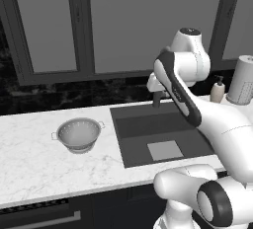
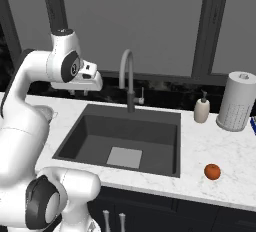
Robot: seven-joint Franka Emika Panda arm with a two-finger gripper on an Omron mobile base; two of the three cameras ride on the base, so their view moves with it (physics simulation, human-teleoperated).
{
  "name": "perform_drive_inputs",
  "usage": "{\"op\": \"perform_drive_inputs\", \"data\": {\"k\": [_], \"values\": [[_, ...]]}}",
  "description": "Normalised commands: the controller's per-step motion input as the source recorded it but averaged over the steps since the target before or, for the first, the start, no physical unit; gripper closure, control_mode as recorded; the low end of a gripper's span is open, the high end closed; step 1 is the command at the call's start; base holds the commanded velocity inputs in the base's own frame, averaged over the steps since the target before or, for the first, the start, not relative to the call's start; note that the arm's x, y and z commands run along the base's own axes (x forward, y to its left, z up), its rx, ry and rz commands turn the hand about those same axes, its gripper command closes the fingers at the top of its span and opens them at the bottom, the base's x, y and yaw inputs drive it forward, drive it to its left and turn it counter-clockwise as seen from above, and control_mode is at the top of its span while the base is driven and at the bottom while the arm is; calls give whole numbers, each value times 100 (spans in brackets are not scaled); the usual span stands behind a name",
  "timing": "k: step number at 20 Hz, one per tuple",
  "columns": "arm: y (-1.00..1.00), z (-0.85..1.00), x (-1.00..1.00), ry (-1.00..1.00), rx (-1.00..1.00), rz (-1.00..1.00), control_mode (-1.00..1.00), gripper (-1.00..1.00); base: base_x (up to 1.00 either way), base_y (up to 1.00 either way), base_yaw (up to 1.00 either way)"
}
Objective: Put the colander in the sink, put the orange in the colander, and turn on the sink faucet and pour water over the colander.
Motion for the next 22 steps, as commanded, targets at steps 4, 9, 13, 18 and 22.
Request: {"op": "perform_drive_inputs", "data": {"k": [4, 9, 13, 18, 22], "values": [[0, 0, -18, 0, 0, 0, -100, -100, 0, 0, 0], [42, -1, -60, -10, -1, 4, -100, -100, 0, 0, 0], [79, -3, -28, 4, 0, 1, -100, -100, 0, 0, 0], [70, -19, 2, 14, 0, -2, -100, -100, 0, 0, 0], [60, -32, 27, 18, 7, -6, -100, -100, 0, 0, 0]]}}
